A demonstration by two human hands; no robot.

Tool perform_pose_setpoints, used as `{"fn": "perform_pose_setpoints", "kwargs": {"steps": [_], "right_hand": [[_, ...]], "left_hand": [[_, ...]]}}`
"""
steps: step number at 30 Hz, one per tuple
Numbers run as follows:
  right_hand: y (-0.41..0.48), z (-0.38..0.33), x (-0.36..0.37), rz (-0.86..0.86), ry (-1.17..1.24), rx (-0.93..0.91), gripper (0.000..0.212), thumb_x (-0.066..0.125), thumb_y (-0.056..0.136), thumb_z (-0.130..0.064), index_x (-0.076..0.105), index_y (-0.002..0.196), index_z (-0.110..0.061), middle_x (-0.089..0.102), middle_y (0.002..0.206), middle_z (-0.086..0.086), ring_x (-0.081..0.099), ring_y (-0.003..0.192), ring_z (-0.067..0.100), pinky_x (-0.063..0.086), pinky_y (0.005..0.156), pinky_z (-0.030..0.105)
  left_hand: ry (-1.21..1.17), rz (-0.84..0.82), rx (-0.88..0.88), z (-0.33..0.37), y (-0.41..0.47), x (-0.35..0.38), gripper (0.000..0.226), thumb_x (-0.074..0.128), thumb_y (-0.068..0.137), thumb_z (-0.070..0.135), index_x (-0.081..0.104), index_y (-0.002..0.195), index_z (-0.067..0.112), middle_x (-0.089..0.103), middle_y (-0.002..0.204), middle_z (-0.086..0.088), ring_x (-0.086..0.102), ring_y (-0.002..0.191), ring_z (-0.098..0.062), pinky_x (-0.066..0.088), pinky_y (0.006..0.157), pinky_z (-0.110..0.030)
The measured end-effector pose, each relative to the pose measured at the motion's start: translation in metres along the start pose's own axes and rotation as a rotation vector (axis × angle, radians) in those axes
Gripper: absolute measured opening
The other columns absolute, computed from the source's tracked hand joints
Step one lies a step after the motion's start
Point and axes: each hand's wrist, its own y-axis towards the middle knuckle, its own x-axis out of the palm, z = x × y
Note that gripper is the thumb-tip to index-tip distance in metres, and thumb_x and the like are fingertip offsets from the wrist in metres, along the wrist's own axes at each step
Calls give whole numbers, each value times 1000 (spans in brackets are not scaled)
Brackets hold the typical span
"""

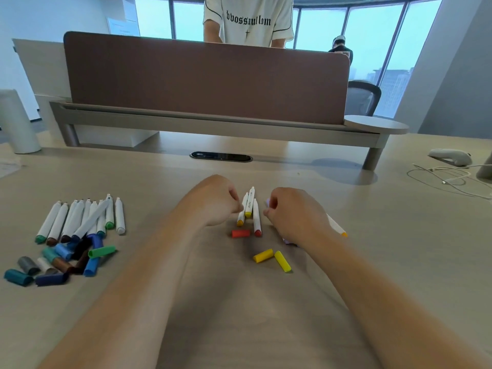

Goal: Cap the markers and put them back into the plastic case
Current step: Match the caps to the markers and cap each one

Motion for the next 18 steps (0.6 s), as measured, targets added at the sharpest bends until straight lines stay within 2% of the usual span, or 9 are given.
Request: {"fn": "perform_pose_setpoints", "kwargs": {"steps": [1,3,7,9,11,12,14,16,18], "right_hand": [[-1,-4,0,22,15,-42,21,50,99,-34,54,83,-21,62,83,0,56,71,19,44,62,27],[-4,-10,0,33,35,-104,18,55,96,-36,56,84,-22,61,84,-2,56,77,18,35,54,26],[-8,-20,3,-32,2,-119,22,61,91,-39,61,89,-17,61,83,0,55,72,15,37,53,24],[-7,-22,1,-97,-50,-108,20,59,93,-36,56,88,-17,55,77,-2,50,67,12,35,52,22],[-5,-25,-4,-196,-173,-101,15,56,95,-25,52,85,-15,47,72,-1,50,71,15,31,49,20],[-4,-26,-5,-220,-235,-100,17,55,96,-21,50,81,-15,45,71,-1,51,74,16,30,49,20],[-5,-26,-6,-215,-318,-109,27,55,94,-18,44,69,-15,42,67,0,48,66,16,29,46,21],[-5,-23,-4,-200,-297,-103,33,59,92,-17,40,65,-15,42,65,0,41,55,13,27,44,23],[-8,-22,-4,-206,-241,-84,30,62,90,-16,42,67,-14,42,65,0,41,56,12,27,44,23]], "left_hand": [[28,-38,2,0,0,0,8,70,87,24,73,84,18,70,91,0,63,84,-15,43,62,-23],[76,-104,-3,1,0,3,11,72,84,25,76,85,16,71,89,-5,65,83,-21,44,62,-25],[127,-189,-22,-1,-1,6,17,76,76,32,76,79,15,71,82,-11,54,65,-21,39,56,-26],[158,-232,-24,0,-1,7,19,78,76,33,74,80,15,68,80,-8,54,67,-21,39,58,-26],[205,-266,-16,0,-1,10,17,79,78,32,69,79,18,65,81,-3,57,72,-21,40,59,-25],[231,-277,-7,0,-1,11,16,78,79,31,68,79,19,64,81,-2,58,75,-21,40,60,-25],[280,-279,8,1,-2,13,16,78,80,30,65,81,21,64,84,-1,59,78,-21,40,62,-26],[307,-273,17,2,-2,14,17,77,81,29,62,78,20,61,79,0,57,77,-20,38,59,-26],[312,-280,21,2,-2,14,22,76,82,27,58,70,21,56,71,2,53,69,-18,35,53,-26]]}}
